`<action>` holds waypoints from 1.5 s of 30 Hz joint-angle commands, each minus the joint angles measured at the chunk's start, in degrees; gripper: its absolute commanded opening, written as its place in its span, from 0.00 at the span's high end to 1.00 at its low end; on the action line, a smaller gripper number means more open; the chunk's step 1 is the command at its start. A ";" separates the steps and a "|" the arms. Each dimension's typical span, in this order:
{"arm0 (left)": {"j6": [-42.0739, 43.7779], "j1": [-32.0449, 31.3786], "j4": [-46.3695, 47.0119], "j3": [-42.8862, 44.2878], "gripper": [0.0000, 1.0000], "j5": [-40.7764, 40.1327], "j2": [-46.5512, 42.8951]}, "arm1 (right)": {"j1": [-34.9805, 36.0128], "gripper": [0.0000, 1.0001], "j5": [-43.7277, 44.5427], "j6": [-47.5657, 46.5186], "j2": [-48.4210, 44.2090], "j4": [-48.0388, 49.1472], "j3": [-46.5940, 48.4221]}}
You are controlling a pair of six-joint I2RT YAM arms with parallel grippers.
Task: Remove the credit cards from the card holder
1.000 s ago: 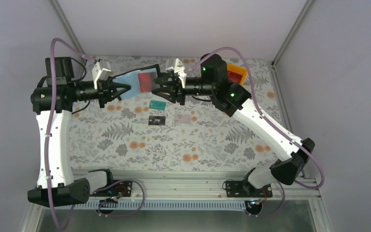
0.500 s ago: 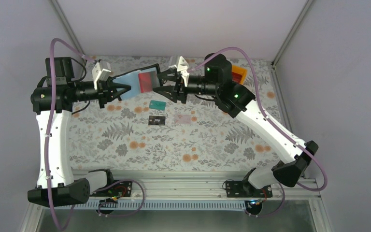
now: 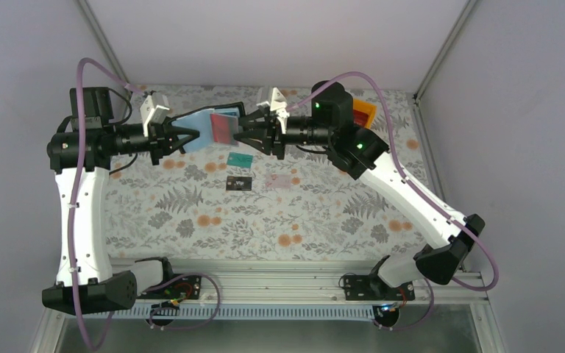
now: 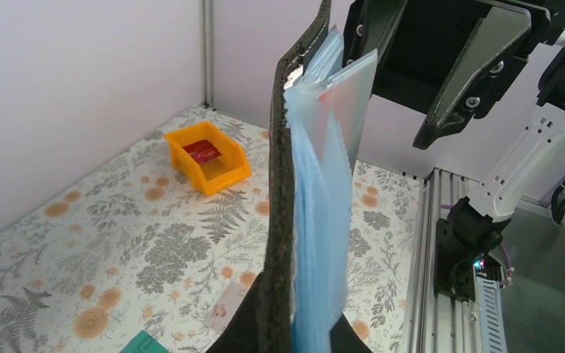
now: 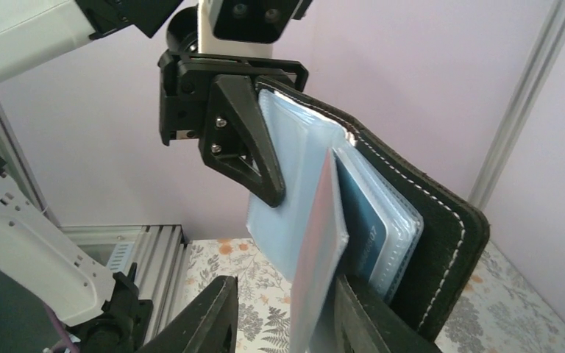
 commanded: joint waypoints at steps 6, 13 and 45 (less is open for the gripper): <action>0.09 0.29 1.09 0.46 0.98 1.74 0.14 | 0.58 0.71 -8.50 1.08 1.80 1.12 1.62; -0.15 0.29 1.45 -0.35 0.98 1.80 0.20 | 1.86 0.74 -1.32 5.02 3.28 2.66 2.63; 0.49 0.29 0.70 1.03 0.97 2.69 3.02 | 8.22 0.29 -0.31 -0.09 6.71 1.69 5.62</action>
